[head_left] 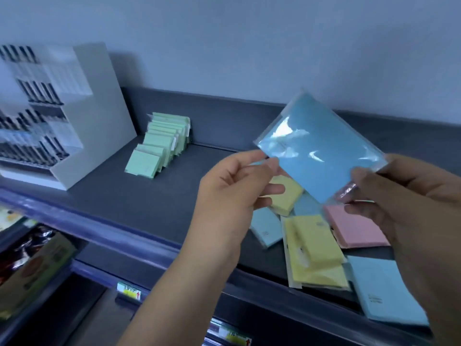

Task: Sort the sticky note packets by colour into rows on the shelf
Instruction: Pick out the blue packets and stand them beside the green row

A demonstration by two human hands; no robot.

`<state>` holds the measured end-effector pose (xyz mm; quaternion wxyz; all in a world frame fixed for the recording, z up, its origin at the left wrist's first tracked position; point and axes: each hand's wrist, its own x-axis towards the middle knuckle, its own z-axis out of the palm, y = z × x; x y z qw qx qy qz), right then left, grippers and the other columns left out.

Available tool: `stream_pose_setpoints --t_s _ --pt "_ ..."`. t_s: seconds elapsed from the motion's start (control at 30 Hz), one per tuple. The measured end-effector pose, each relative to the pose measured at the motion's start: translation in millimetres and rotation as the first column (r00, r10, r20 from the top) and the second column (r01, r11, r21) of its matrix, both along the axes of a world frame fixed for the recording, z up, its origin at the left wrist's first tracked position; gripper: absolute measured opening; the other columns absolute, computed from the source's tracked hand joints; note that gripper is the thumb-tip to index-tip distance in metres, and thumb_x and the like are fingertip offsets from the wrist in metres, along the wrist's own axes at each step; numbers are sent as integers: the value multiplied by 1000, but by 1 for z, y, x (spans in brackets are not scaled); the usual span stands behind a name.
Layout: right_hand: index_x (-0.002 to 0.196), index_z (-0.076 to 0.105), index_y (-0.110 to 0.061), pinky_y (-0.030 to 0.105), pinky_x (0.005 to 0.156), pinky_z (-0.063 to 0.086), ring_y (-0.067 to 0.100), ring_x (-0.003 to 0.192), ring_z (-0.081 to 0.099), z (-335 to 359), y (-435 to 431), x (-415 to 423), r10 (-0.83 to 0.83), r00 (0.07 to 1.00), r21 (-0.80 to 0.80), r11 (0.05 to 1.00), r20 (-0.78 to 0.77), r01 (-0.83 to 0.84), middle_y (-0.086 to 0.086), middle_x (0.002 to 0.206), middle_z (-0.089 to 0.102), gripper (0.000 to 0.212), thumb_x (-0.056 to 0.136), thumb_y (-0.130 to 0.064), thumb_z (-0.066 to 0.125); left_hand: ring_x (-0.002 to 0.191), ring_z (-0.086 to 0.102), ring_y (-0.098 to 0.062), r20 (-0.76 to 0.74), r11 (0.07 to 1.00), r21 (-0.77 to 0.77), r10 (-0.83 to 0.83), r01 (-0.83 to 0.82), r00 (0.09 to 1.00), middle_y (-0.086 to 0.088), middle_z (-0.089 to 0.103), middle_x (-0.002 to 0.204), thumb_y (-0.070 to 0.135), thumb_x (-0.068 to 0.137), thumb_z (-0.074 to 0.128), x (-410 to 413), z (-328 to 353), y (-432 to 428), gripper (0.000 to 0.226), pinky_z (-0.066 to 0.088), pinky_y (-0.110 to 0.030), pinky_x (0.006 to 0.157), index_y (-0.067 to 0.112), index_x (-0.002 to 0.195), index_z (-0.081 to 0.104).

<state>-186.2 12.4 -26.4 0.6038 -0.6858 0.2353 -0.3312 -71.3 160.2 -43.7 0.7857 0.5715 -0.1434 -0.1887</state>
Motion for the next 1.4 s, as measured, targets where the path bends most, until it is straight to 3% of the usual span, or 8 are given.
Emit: stream_pose_setpoints --t_s 0.17,0.3,0.43,0.63,0.77,0.93,1.1,1.4 --pt "81 74 -22 57 84 60 18 69 74 0 0 23 -56 982 -218 976 -179 16 1 75 76 14 94 -26 71 76 72 -11 239 996 40 65 -77 969 1 78 96 8 93 69 29 -8 5 22 54 -24 67 23 105 78" --pt "81 74 -21 50 83 61 23 68 76 6 10 54 -143 977 -279 956 -160 94 -3 73 78 8 89 -22 77 77 69 -7 284 981 100 131 -166 950 7 76 95 11 90 72 56 -16 9 22 52 -21 70 31 94 83" --pt "82 73 -21 43 79 64 21 66 76 9 20 101 -191 969 -280 949 -154 142 -3 72 77 9 87 -16 80 52 40 -11 383 939 299 46 -171 923 13 54 59 19 91 66 103 -19 14 16 35 -27 55 23 81 79" --pt "75 72 -18 51 76 64 26 69 76 -14 27 188 -308 917 -319 922 -254 221 -3 67 75 10 84 -14 74 62 48 -18 537 843 462 -20 -274 844 3 55 69 19 85 54 171 -20 14 14 41 -37 56 17 71 53" --pt "71 72 -17 47 79 63 22 74 75 -27 30 231 -370 884 -384 889 -286 248 -4 66 74 7 78 -15 72 56 32 -15 514 784 570 -109 -244 851 1 40 70 17 83 52 207 -18 15 23 23 -31 49 16 66 37" --pt "80 73 -16 39 83 60 21 80 74 -38 28 266 -404 848 -432 869 -343 239 1 75 75 3 81 -17 76 61 44 -12 395 809 577 -154 -114 906 6 51 73 11 86 48 234 -27 14 9 29 -28 50 16 80 51" --pt "98 66 -19 35 82 58 17 80 70 -48 21 286 -456 829 -446 846 -323 292 -3 88 71 18 82 -19 75 86 55 -25 328 795 605 -193 -49 925 -2 58 100 4 84 38 246 -27 5 36 39 -33 64 15 115 54" --pt "94 62 -21 38 80 58 24 85 71 -67 15 305 -448 837 -439 851 -316 289 1 87 72 16 82 -17 72 93 57 -27 382 757 642 -181 -119 906 -5 59 108 17 86 49 261 -40 -5 26 47 -37 75 12 111 53"
